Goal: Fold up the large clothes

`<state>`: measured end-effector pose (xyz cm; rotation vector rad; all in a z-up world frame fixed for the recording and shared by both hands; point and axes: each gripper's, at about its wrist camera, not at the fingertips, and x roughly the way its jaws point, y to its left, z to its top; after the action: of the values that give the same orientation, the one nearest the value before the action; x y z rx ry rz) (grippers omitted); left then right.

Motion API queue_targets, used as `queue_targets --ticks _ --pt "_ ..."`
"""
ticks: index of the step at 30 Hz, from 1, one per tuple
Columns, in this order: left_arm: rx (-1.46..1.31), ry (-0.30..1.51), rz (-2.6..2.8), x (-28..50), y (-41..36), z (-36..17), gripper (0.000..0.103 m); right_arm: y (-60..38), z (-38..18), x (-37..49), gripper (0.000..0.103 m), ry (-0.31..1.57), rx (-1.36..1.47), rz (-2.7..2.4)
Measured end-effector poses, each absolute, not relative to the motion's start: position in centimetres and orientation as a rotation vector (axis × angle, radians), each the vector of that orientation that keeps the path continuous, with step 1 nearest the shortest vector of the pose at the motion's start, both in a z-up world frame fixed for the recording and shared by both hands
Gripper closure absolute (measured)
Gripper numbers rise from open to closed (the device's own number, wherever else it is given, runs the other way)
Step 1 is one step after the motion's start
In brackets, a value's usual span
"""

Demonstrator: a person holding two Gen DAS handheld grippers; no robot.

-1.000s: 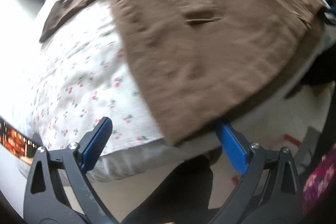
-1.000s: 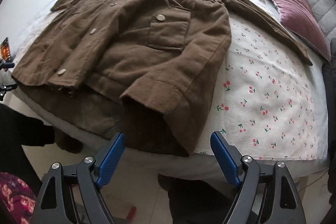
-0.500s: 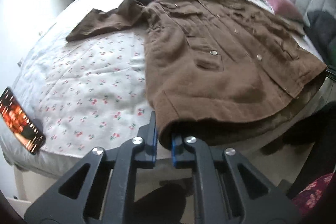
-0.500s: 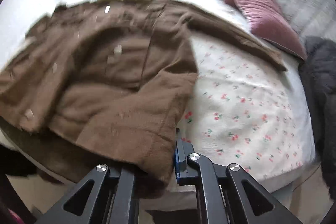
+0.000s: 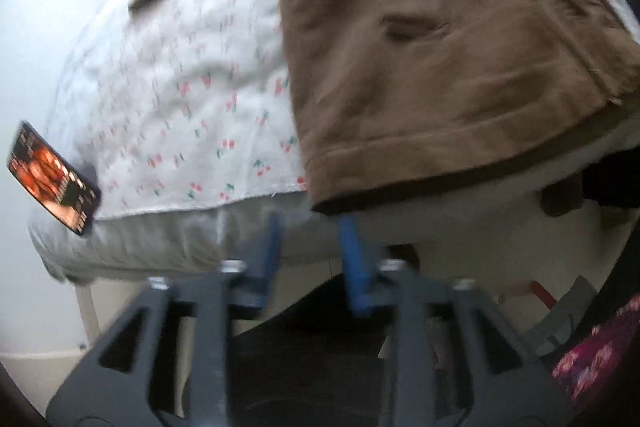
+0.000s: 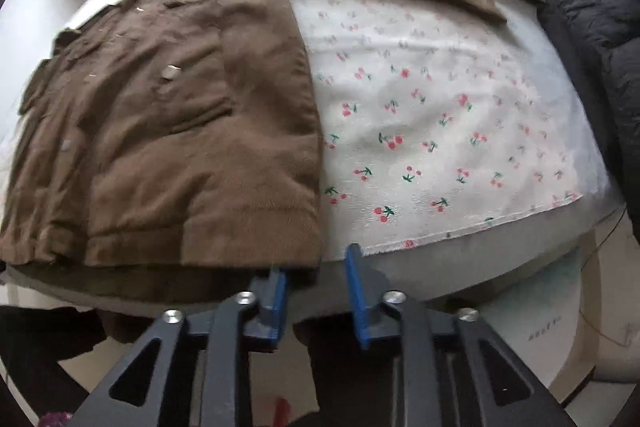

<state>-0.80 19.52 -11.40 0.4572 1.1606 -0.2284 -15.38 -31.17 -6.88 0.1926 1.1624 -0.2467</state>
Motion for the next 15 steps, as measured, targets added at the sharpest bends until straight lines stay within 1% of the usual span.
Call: queue_targets --ticks 1,2,3,6,8,12,15 --pt "0.449 1.125 -0.262 -1.5 19.1 -10.6 0.038 -30.1 -5.8 -15.9 0.058 1.128 0.164 -0.198" --pt "0.432 1.077 -0.324 -2.4 18.3 -9.5 0.034 -29.0 -5.1 -16.3 0.05 1.103 0.13 -0.163" --pt "0.418 1.041 -0.384 -3.0 17.3 -8.8 0.034 -27.6 -4.5 -16.4 0.046 1.074 0.076 -0.118" --pt "0.402 0.992 -0.515 -3.4 13.8 -7.9 0.034 -23.0 -3.8 -15.8 0.045 1.02 -0.066 0.019" --pt "0.424 0.968 -0.596 -3.7 10.3 -8.4 0.034 -20.2 -3.9 -14.9 0.045 1.002 -0.117 0.101" --pt "0.532 0.95 -0.68 -3.2 5.5 -10.3 0.034 -16.3 -5.9 -13.1 0.046 1.014 -0.23 0.204" --pt "0.539 0.949 -0.724 -2.5 3.7 -10.9 0.034 -14.7 -7.8 -11.8 0.046 1.044 -0.237 0.272"
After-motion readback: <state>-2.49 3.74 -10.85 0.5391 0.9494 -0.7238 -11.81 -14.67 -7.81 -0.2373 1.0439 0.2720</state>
